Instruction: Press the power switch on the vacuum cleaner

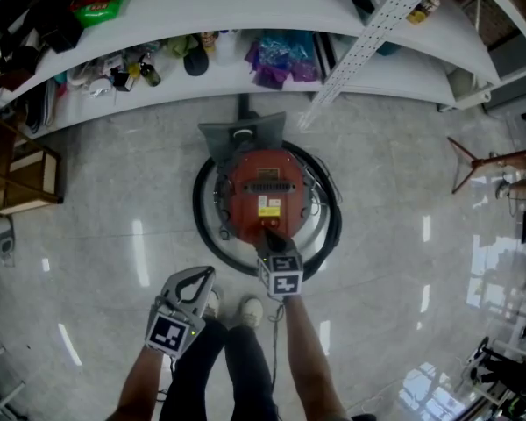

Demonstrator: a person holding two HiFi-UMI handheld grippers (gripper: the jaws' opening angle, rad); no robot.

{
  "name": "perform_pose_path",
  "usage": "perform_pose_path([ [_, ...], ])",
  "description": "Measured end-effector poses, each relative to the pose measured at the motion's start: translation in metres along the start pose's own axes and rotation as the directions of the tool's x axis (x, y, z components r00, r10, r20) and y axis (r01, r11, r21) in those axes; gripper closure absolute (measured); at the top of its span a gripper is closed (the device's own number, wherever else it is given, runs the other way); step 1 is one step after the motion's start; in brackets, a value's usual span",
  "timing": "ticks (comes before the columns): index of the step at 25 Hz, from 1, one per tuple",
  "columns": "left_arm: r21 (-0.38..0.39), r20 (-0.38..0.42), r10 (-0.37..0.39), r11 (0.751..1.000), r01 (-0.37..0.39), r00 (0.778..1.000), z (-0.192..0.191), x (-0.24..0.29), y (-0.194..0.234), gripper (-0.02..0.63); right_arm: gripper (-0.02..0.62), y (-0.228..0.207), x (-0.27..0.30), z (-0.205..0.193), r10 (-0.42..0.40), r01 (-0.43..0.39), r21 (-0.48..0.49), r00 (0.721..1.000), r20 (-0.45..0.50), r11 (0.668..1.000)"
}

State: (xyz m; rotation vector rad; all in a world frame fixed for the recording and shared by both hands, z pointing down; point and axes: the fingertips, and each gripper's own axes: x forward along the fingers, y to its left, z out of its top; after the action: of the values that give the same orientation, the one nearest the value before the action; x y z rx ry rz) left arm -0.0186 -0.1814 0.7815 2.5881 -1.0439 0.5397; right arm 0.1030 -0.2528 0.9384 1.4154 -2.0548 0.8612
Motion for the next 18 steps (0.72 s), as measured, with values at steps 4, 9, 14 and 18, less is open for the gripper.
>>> perform_pose_path([
  [4, 0.01, 0.013, 0.003, 1.0, -0.003, 1.0, 0.006, -0.002, 0.0, 0.598, 0.584, -0.001, -0.01, 0.006, -0.003, 0.003, 0.001, 1.0, 0.027, 1.0],
  [9, 0.017, 0.024, 0.003, 1.0, -0.003, 1.0, 0.018, -0.007, -0.004, 0.598, 0.584, -0.001, -0.033, 0.019, -0.016, 0.015, 0.009, 0.997, 0.069, 1.0],
  [14, 0.019, 0.04, 0.006, 1.0, -0.007, 0.999, 0.033, -0.012, -0.006, 0.598, 0.584, 0.0, -0.052, 0.026, -0.022, 0.021, 0.015, 0.995, 0.094, 1.0],
  [18, 0.034, 0.053, 0.006, 0.999, -0.008, 0.999, 0.044, -0.016, -0.009, 0.598, 0.584, 0.007, -0.068, 0.037, -0.013, 0.011, 0.024, 0.993, 0.121, 1.0],
])
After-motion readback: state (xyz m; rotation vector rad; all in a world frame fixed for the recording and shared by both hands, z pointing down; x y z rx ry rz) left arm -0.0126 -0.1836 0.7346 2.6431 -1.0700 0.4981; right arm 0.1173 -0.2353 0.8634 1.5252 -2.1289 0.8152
